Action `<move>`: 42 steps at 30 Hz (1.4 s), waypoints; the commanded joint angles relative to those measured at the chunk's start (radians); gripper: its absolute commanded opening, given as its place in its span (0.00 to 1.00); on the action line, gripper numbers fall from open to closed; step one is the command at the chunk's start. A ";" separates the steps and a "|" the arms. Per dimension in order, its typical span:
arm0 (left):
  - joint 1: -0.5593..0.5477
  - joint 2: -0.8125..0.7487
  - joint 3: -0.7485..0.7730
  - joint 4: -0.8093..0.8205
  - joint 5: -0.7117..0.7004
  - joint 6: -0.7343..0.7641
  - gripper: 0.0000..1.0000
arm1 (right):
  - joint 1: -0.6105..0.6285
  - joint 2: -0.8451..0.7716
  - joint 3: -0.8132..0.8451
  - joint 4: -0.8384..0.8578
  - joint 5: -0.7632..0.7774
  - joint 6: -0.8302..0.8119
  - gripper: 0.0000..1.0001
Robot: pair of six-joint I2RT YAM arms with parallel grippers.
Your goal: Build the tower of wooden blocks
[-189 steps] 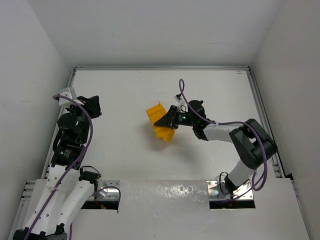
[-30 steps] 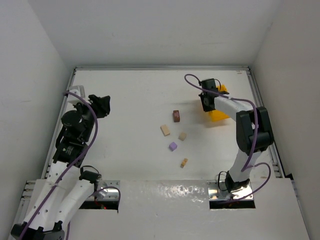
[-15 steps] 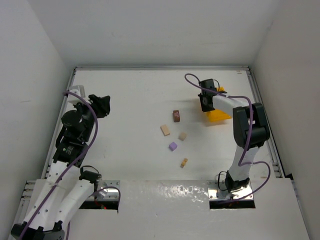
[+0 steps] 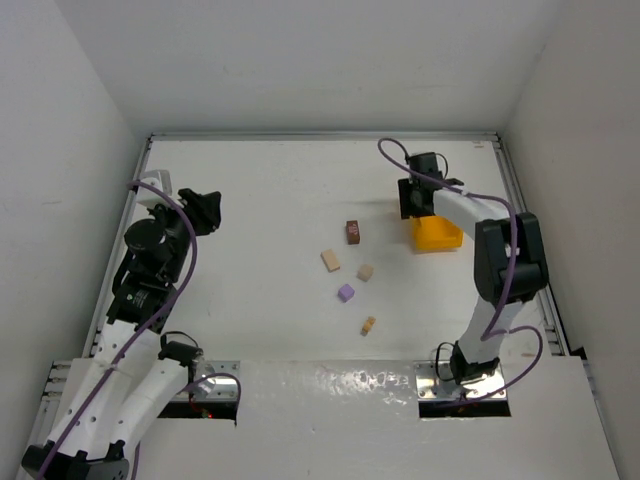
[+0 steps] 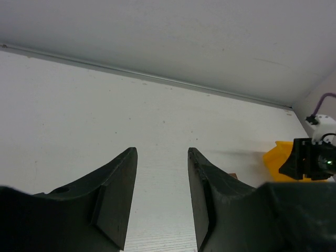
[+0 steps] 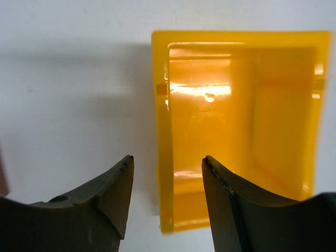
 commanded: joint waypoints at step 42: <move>-0.009 0.026 0.016 0.026 0.077 -0.008 0.01 | 0.542 -0.492 -0.505 0.175 -0.223 0.175 0.00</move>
